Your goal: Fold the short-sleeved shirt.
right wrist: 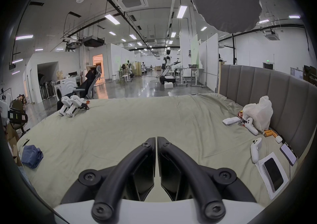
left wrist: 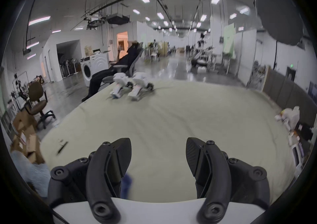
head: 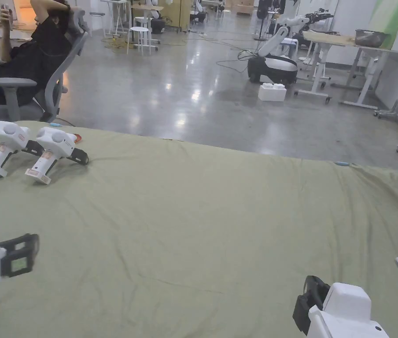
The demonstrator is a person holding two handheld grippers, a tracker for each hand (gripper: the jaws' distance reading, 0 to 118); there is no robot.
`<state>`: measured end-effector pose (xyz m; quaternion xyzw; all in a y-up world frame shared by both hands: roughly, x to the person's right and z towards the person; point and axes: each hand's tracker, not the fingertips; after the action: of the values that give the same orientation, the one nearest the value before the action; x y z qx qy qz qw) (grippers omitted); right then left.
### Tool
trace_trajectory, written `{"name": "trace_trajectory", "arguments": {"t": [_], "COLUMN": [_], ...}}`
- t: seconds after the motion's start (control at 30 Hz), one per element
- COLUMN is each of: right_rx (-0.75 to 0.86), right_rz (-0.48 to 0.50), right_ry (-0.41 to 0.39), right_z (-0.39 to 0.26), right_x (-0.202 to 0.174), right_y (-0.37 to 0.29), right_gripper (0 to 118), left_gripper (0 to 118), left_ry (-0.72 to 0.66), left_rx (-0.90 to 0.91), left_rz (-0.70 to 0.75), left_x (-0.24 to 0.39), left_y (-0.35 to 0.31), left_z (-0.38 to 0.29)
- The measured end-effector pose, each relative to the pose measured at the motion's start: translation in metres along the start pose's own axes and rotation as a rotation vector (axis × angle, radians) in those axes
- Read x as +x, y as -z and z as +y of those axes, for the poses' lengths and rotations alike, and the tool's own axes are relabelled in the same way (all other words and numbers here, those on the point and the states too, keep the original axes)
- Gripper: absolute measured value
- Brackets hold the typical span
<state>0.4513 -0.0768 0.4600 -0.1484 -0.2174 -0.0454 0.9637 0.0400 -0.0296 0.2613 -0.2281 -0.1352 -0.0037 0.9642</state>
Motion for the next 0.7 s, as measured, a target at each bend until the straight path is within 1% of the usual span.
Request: {"name": "trace_trajectory", "arguments": {"t": [0.1,0.17,0.23,0.27,0.33,0.37,0.4,0.43,0.6,0.63,0.7], "right_rx": [0.024,0.038,0.058,0.065,0.082,0.086,0.089,0.090,0.100,0.103,0.103], "right_rz": [-0.018,-0.031,-0.041,-0.045,-0.054,-0.052,-0.051,-0.048,-0.037,-0.039,-0.062], "right_ry": [0.003,-0.002,-0.005,-0.012,-0.022,-0.030,-0.039,-0.044,-0.054,-0.054,-0.060], "right_z": [0.005,0.008,0.011,0.013,0.014,0.015,0.015,0.015,0.014,0.014,0.017], "right_x": [0.000,0.000,-0.002,-0.004,-0.007,-0.009,-0.012,-0.014,-0.023,-0.024,-0.027], "right_y": [0.002,0.005,0.007,0.008,0.010,0.011,0.012,0.013,0.012,0.011,0.004], "right_gripper": [2,2,2,2,2,2,2,2,2,2,2], "left_gripper": [68,60,48,44,43,40,33,23,4,1,0], "left_ry": [-0.026,-0.004,0.013,0.018,0.037,0.046,0.056,0.063,0.105,0.112,0.147], "left_rx": [0.063,0.075,0.120,0.131,0.164,0.181,0.192,0.196,0.228,0.238,0.242], "left_rz": [-0.033,-0.055,-0.053,-0.052,-0.035,-0.026,-0.024,-0.024,-0.034,-0.041,-0.053], "left_x": [0.039,0.059,0.073,0.080,0.099,0.104,0.108,0.114,0.130,0.131,0.133], "left_y": [0.004,0.004,0.016,0.016,0.014,0.014,0.014,0.013,0.006,0.005,0.003], "left_z": [-0.010,-0.016,-0.025,-0.027,-0.032,-0.035,-0.037,-0.039,-0.045,-0.047,-0.049]}}
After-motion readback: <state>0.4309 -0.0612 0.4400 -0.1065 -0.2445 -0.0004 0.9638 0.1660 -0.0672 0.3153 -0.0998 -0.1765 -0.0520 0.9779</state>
